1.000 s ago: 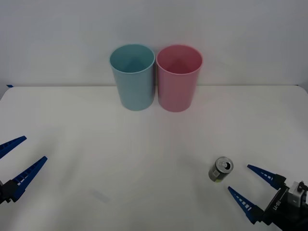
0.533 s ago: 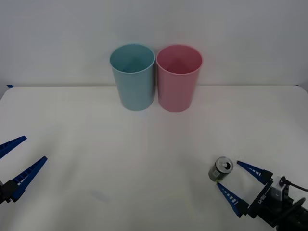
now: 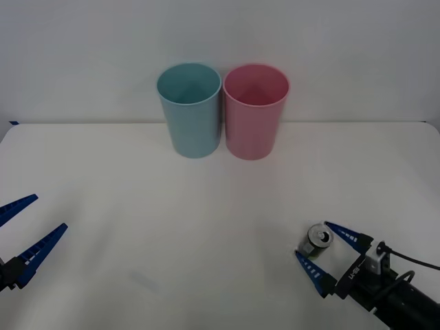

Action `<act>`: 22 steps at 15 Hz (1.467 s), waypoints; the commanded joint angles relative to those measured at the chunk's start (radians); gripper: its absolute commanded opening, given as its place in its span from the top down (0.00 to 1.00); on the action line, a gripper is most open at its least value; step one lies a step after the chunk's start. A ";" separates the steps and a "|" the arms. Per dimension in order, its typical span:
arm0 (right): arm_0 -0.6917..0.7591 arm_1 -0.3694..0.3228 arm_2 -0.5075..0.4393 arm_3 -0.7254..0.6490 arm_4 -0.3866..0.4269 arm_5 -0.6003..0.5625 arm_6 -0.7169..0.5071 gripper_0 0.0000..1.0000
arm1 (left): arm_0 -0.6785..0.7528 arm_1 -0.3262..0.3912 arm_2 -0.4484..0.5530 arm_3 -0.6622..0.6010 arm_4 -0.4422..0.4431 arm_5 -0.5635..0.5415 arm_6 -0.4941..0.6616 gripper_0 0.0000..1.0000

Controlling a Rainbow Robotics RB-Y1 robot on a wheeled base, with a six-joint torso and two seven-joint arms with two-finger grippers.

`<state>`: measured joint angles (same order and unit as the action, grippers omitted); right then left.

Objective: Grasp the object on the table and drop it into the matching bin: aluminum can to the light blue bin, PET bottle to the pink bin.

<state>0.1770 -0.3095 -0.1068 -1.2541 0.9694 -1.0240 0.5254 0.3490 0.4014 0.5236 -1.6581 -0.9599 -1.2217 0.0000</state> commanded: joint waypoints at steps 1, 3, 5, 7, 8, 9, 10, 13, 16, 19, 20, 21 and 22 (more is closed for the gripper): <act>-0.013 0.004 0.018 -0.001 0.000 0.028 0.004 0.00 | 0.000 0.000 0.000 0.000 0.000 0.000 0.000 0.00; -0.016 0.007 0.019 -0.001 0.000 0.033 0.005 0.00 | 0.000 0.000 0.000 0.000 0.000 0.000 0.000 0.00; -0.014 0.006 0.019 0.001 0.000 0.033 0.007 0.00 | 0.000 0.000 0.000 0.000 0.000 0.000 0.000 0.00; -0.016 0.007 0.019 0.001 0.000 0.033 0.007 0.00 | 0.000 0.000 0.000 0.000 0.000 0.000 0.000 0.00; -0.016 0.006 0.021 -0.001 0.000 0.033 0.007 0.00 | 0.000 0.000 0.000 0.000 0.000 0.000 0.000 0.00; -0.014 0.006 0.019 0.001 0.000 0.033 0.007 0.72 | 0.000 0.000 0.000 0.000 0.000 0.000 0.000 0.00; -0.014 0.006 0.021 -0.001 0.000 0.033 0.005 0.97 | 0.000 0.000 0.000 0.000 0.000 0.000 0.000 0.00; -0.014 0.006 0.021 0.001 -0.003 0.035 0.004 1.00 | 0.000 0.000 0.000 0.000 0.000 0.000 0.000 0.00; -0.014 0.007 0.021 -0.001 -0.006 0.035 0.005 1.00 | 0.000 0.000 0.000 0.000 0.000 0.000 0.000 0.00; -0.014 0.007 0.021 -0.001 -0.009 0.033 0.005 1.00 | 0.000 0.000 0.000 0.000 0.000 0.000 0.000 0.00; -0.016 0.006 0.021 0.001 -0.009 0.033 0.005 1.00 | 0.000 0.000 0.000 0.000 0.000 0.000 0.000 0.00; -0.019 0.006 0.021 -0.001 -0.009 0.033 0.004 1.00 | 0.000 0.000 0.000 0.000 0.000 0.000 0.000 0.00; -0.019 0.006 0.021 -0.011 -0.009 0.032 -0.001 1.00 | 0.000 0.000 0.000 0.000 0.000 0.000 0.000 0.00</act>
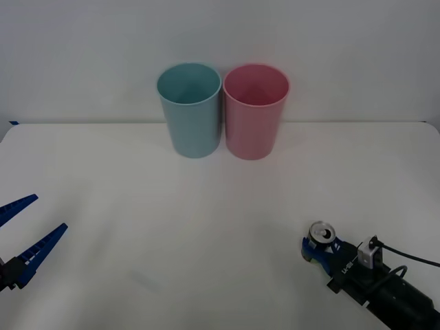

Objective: Grasp the object on the table and drop it into the matching bin: aluminum can to the light blue bin, PET bottle to the pink bin.

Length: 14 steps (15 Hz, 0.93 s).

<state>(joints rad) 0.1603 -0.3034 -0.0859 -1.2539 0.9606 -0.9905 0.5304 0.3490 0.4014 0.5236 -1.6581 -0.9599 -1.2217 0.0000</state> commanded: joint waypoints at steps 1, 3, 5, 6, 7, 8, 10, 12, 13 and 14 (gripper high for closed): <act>-0.002 0.000 0.000 -0.027 0.000 0.000 -0.012 1.00 | 0.000 0.000 0.000 0.000 0.000 0.000 0.000 0.00; -0.002 -0.008 0.002 -0.071 -0.002 0.000 -0.030 1.00 | 0.000 0.000 0.000 0.000 0.000 0.000 0.000 0.00; -0.001 -0.016 0.002 -0.108 -0.002 0.000 -0.064 1.00 | 0.000 0.000 0.000 0.000 0.000 0.000 0.000 0.00; -0.001 -0.028 0.003 -0.134 -0.002 -0.002 -0.107 1.00 | 0.000 0.000 0.000 0.000 0.000 0.000 0.000 0.00; 0.001 -0.037 0.006 -0.157 -0.002 0.000 -0.130 1.00 | 0.000 0.000 0.000 0.000 0.000 0.000 0.000 0.00; 0.002 -0.048 0.006 -0.180 -0.002 0.000 -0.158 1.00 | 0.000 0.000 0.000 0.000 0.000 0.000 0.000 0.00; 0.004 -0.068 0.006 -0.229 -0.002 0.001 -0.224 1.00 | 0.000 0.000 0.000 0.000 0.000 0.000 0.000 0.00; 0.004 -0.088 0.006 -0.286 -0.003 0.007 -0.299 1.00 | 0.000 0.000 0.000 0.000 0.000 0.000 0.000 0.00; 0.004 -0.095 0.006 -0.309 -0.006 0.012 -0.323 1.00 | 0.000 0.000 0.000 0.000 0.000 0.000 0.000 0.00; 0.004 -0.105 0.006 -0.334 -0.008 0.018 -0.352 1.00 | 0.000 0.000 0.000 0.000 0.000 0.000 0.000 0.00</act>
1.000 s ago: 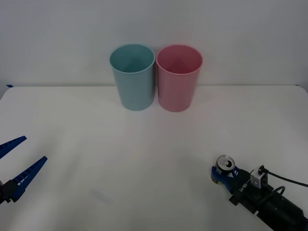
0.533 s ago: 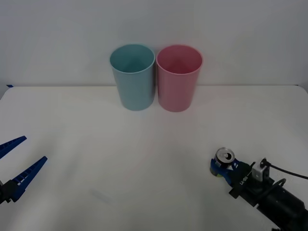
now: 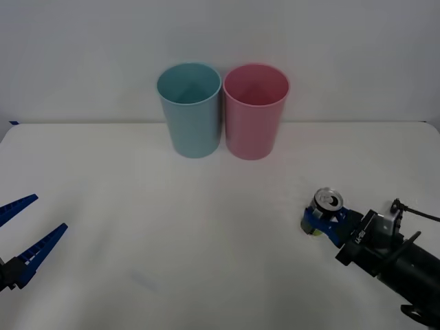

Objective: Grasp the object on the table and drop it into the matching bin: aluminum can to the light blue bin, PET bottle to the pink bin.

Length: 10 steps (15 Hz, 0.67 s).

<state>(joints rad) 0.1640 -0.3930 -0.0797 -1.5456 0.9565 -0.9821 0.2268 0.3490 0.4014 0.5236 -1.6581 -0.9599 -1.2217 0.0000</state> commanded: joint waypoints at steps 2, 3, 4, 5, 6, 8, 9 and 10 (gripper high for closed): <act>0.000 -0.041 0.000 -0.105 -0.008 0.026 -0.121 1.00 | 0.000 0.000 0.000 0.000 0.000 0.000 0.000 0.00; 0.000 -0.053 0.000 -0.134 -0.010 0.033 -0.159 1.00 | 0.000 0.000 0.000 0.000 0.000 0.000 0.000 0.00; 0.000 -0.069 0.000 -0.168 -0.016 0.037 -0.202 1.00 | 0.000 0.000 0.000 0.000 0.000 0.000 0.000 0.00; -0.003 -0.087 0.000 -0.203 -0.028 0.042 -0.247 1.00 | 0.000 0.000 0.000 0.000 0.000 0.000 0.000 0.00; -0.009 -0.101 0.003 -0.226 -0.031 0.043 -0.279 1.00 | 0.000 0.000 0.000 0.000 0.000 0.000 0.000 0.00; -0.043 -0.133 0.015 -0.257 -0.035 0.046 -0.319 1.00 | 0.000 0.000 0.000 0.000 0.000 0.000 0.000 0.00; -0.069 -0.148 0.028 -0.258 -0.042 0.046 -0.325 1.00 | 0.000 0.000 0.000 0.000 0.000 0.000 0.000 0.00; -0.100 -0.168 0.048 -0.258 -0.048 0.049 -0.330 1.00 | 0.000 0.000 0.000 0.000 0.000 0.000 0.000 0.00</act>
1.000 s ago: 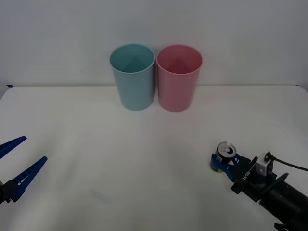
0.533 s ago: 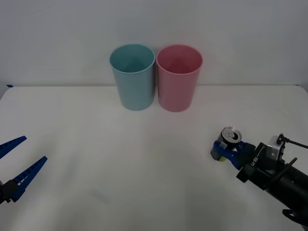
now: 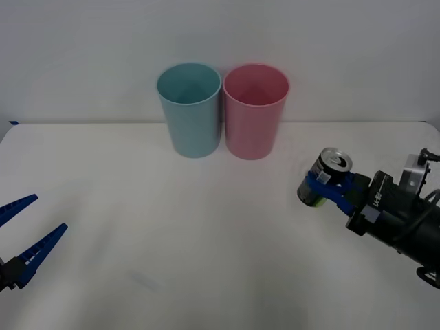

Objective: Grasp the object on the table and drop it into the matching bin: aluminum can to the light blue bin, PET bottle to the pink bin.

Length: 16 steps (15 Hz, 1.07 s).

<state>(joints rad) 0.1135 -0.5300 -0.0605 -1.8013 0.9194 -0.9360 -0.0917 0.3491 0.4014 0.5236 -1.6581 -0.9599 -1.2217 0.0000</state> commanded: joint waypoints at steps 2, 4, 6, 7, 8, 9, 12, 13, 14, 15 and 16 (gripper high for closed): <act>-0.115 -0.071 0.062 -0.003 -0.016 0.017 -0.026 1.00 | 0.000 0.000 0.000 0.000 0.000 0.000 0.000 0.00; -0.164 -0.104 0.093 -0.003 -0.030 0.054 -0.043 1.00 | 0.000 0.000 0.000 0.000 0.000 0.000 0.000 0.00; -0.209 -0.122 0.126 -0.003 -0.034 0.117 -0.060 1.00 | 0.000 0.000 0.000 0.000 0.000 0.000 0.000 0.00; -0.229 -0.127 0.140 -0.003 -0.033 0.141 -0.069 1.00 | 0.000 0.000 0.000 0.000 0.000 0.000 0.000 0.00; -0.245 -0.128 0.154 -0.001 -0.034 0.167 -0.075 1.00 | 0.000 0.000 0.000 0.000 0.000 0.000 0.000 0.00; -0.270 -0.134 0.176 -0.003 -0.033 0.204 -0.083 1.00 | 0.000 0.000 0.000 0.000 0.000 0.000 0.000 0.00; -0.337 -0.134 0.226 -0.001 -0.002 0.287 -0.108 1.00 | 0.000 0.000 0.000 0.000 0.000 0.000 0.000 0.00; -0.359 -0.133 0.243 -0.003 0.007 0.313 -0.137 1.00 | 0.000 0.000 0.000 0.000 0.000 0.000 0.000 0.00; -0.382 -0.131 0.260 -0.003 0.026 0.339 -0.168 1.00 | 0.000 0.000 0.000 0.000 0.000 0.000 0.000 0.00; -0.411 -0.122 0.275 0.000 0.055 0.370 -0.198 1.00 | 0.000 0.000 0.000 0.000 0.000 0.000 0.000 0.00; -0.434 -0.117 0.288 0.002 0.084 0.391 -0.229 1.00 | 0.000 0.000 0.000 0.000 0.000 0.000 0.000 0.00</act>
<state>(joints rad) -0.3035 -0.6514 0.2178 -1.8012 0.9818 -0.5617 -0.2978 0.3491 0.4014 0.5236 -1.6581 -0.9599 -1.2217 0.0000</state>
